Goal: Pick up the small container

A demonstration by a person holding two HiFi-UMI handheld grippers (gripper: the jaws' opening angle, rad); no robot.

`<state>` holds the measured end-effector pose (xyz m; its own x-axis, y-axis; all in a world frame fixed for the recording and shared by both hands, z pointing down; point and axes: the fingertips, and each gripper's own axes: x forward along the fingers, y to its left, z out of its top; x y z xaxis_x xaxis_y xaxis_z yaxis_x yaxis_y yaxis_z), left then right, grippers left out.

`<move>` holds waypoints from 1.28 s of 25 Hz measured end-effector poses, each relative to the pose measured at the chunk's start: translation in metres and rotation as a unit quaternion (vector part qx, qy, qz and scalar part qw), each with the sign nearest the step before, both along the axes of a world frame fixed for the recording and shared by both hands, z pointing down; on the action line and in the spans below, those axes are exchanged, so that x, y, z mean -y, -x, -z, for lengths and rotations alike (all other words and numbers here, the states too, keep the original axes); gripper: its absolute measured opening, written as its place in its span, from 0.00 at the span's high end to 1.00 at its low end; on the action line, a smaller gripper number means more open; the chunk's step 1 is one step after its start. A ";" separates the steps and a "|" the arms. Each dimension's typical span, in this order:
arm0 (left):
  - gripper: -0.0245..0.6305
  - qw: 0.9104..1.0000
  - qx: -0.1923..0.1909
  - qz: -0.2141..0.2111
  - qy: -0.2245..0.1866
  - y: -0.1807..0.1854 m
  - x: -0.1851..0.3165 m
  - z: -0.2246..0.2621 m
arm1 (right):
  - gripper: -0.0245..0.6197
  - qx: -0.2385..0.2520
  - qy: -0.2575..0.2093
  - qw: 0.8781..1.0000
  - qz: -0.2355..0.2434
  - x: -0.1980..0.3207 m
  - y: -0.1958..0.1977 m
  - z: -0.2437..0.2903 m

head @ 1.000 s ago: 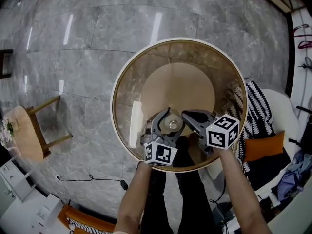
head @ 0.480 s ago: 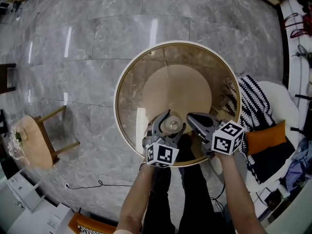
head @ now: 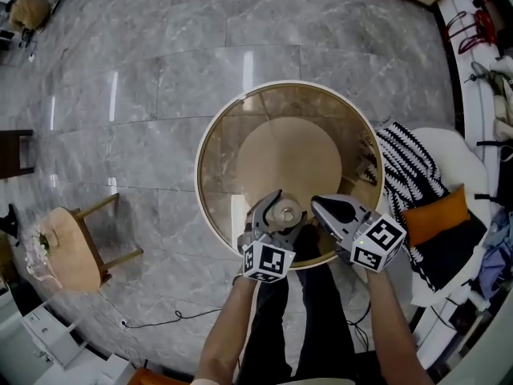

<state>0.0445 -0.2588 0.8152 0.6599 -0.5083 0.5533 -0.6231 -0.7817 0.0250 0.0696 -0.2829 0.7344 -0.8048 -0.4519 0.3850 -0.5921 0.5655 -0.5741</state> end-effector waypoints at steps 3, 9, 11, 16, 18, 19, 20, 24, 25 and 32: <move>0.48 1.000 -0.007 -0.009 -0.005 -0.003 -0.006 0.022 | 0.85 -0.006 -0.029 0.999 0.020 -0.009 0.007 0.026; 0.48 0.999 -0.003 -0.039 -0.011 -0.002 -0.020 0.058 | 0.85 -0.025 -0.060 0.997 0.031 -0.029 0.025 0.063; 0.48 0.999 0.003 -0.051 -0.014 -0.004 -0.024 0.070 | 0.85 -0.029 -0.066 0.997 0.026 -0.033 0.025 0.076; 0.48 0.997 -0.003 -0.080 -0.019 -0.010 -0.040 0.106 | 0.85 -0.054 -0.083 0.995 0.026 -0.048 0.023 0.105; 0.48 0.996 -0.008 -0.087 -0.020 -0.012 -0.046 0.119 | 0.85 -0.061 -0.088 0.994 0.027 -0.054 0.024 0.116; 0.48 0.996 -0.014 -0.088 -0.018 -0.011 -0.049 0.127 | 0.85 -0.063 -0.091 0.994 0.027 -0.058 0.026 0.122; 0.48 0.996 -0.022 -0.088 -0.015 -0.011 -0.052 0.134 | 0.85 -0.064 -0.094 0.993 0.026 -0.061 0.027 0.128; 0.48 0.995 -0.033 -0.094 -0.019 -0.014 -0.058 0.159 | 0.85 -0.073 -0.106 0.992 0.011 -0.069 0.024 0.148; 0.48 0.994 -0.034 -0.098 -0.021 -0.016 -0.060 0.164 | 0.85 -0.073 -0.108 0.991 0.007 -0.070 0.023 0.153; 0.48 0.994 -0.041 -0.098 -0.033 -0.010 -0.070 0.203 | 0.86 -0.085 -0.132 0.987 -0.022 -0.081 0.027 0.192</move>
<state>0.0546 -0.1887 0.6124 0.7914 -0.3988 0.4634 -0.4565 -0.8896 0.0139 0.0423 -0.2016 0.5424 -0.7167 -0.5871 0.3764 -0.6939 0.6546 -0.3000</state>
